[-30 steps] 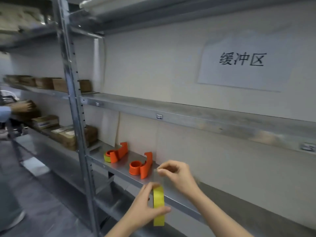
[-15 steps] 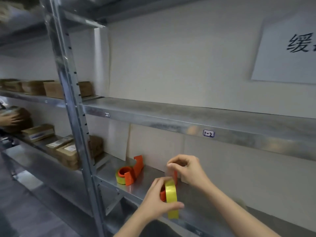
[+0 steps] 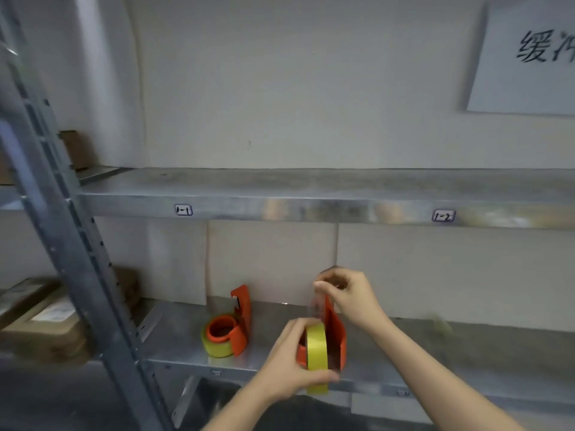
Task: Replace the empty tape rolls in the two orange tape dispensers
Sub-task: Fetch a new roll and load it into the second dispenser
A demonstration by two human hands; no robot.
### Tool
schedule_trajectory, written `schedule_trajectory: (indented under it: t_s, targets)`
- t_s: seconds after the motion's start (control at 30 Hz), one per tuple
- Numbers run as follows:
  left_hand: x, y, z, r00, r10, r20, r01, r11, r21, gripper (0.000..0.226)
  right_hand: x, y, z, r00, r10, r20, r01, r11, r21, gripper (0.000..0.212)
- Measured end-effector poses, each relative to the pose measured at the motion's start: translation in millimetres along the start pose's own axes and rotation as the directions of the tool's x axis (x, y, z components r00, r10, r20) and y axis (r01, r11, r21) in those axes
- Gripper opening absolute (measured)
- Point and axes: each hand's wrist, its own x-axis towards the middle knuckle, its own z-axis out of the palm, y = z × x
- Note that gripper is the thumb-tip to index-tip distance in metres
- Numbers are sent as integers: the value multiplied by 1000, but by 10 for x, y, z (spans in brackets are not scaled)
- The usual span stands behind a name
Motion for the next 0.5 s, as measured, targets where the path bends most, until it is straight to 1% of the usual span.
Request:
schedule_trajectory:
  t_s: [0.07, 0.17, 0.3, 0.4, 0.5]
  targets:
    - [-49, -68, -30, 999, 29, 25, -29, 999, -15, 81, -47, -32, 45, 1000, -2, -27, 0, 998, -59, 18]
    - [-58, -106, -53, 996, 62, 63, -61, 998, -29, 83, -120, -73, 68, 997, 14, -82, -21, 996, -84, 22]
    - [-58, -153, -16, 981, 128, 143, -127, 992, -17, 88, -173, -124, -1, 986, 13, -164, -32, 993, -111, 21]
    - [-68, -205, 63, 975, 139, 171, -137, 990, -25, 93, -204, -170, -62, 989, 27, -147, -48, 989, -141, 25]
    - [-25, -224, 97, 980, 123, 159, -114, 991, -62, 87, -215, -233, -75, 992, 10, -125, -29, 988, -153, 26]
